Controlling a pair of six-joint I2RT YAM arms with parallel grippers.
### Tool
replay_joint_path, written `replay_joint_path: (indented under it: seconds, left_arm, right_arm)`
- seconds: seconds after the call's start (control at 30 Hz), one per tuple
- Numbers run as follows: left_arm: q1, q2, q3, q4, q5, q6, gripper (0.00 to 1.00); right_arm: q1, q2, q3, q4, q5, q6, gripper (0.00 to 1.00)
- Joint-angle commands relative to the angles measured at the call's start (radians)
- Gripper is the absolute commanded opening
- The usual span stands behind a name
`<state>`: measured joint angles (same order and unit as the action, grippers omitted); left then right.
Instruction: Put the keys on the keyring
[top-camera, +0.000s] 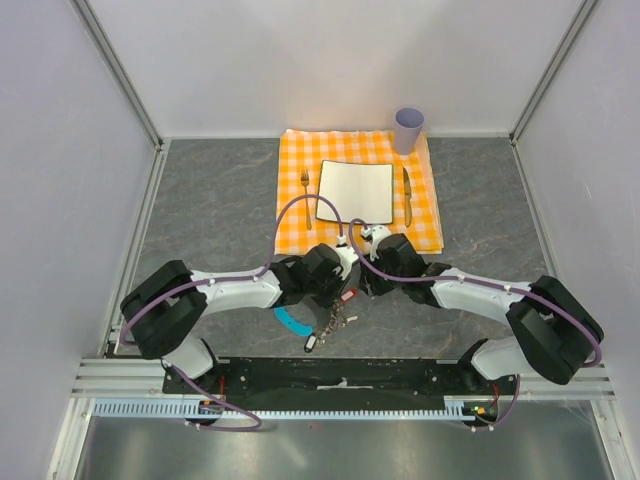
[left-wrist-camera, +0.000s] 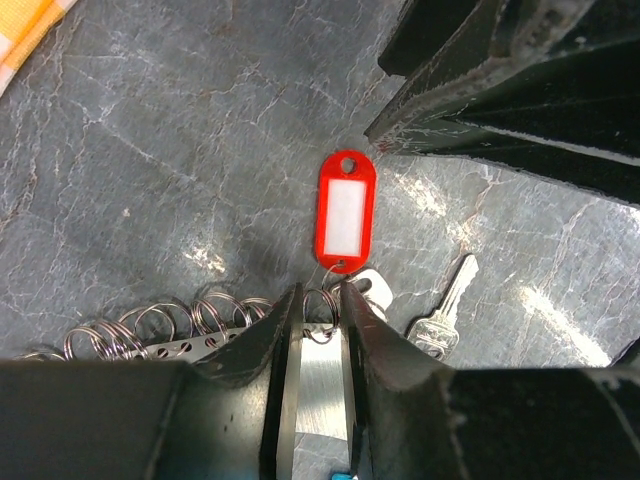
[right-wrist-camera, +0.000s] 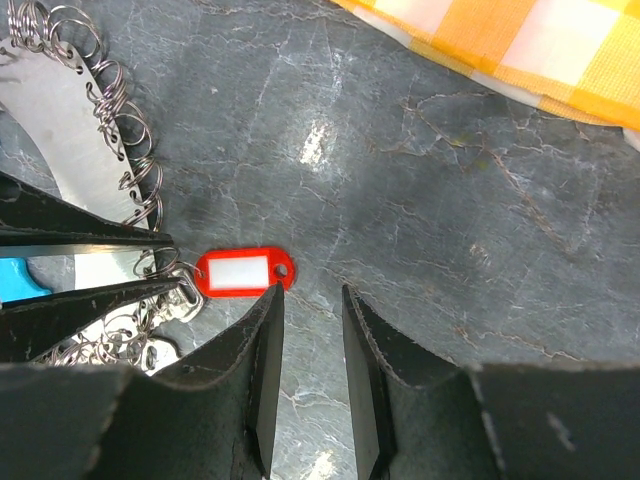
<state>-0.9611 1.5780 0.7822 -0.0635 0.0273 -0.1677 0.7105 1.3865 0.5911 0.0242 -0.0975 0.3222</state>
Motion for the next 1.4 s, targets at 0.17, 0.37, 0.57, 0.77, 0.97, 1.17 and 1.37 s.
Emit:
replay_joint_path:
  seconds: [0.17,0.37,0.57,0.77,0.97,1.17,1.37]
  left_arm:
    - [-0.018,0.000,0.022,-0.070,-0.023,0.040,0.29]
    - [-0.033,0.007,0.028,-0.084,-0.023,0.039,0.30]
    - [-0.045,0.007,0.031,-0.101,-0.064,0.042,0.31]
    - [-0.050,0.017,0.034,-0.111,-0.072,0.050,0.29]
    - [-0.051,0.017,0.031,-0.113,-0.064,0.051,0.14]
    - [-0.050,-0.018,0.000,-0.095,-0.061,0.063,0.02]
    - [-0.045,-0.169,-0.099,0.023,-0.030,0.097,0.02]
  right_arm:
    - [0.001,-0.009,0.004,0.056,-0.028,-0.006,0.37]
    - [0.001,-0.004,0.004,0.060,-0.039,-0.006,0.37]
    - [0.000,0.000,0.006,0.065,-0.053,-0.006,0.37]
    - [0.001,-0.004,0.004,0.069,-0.056,-0.006,0.37]
    - [0.001,-0.018,-0.007,0.086,-0.074,-0.011,0.37]
    - [0.001,-0.058,-0.048,0.189,-0.140,-0.018,0.37]
    - [-0.022,-0.124,-0.102,0.308,-0.232,-0.034,0.38]
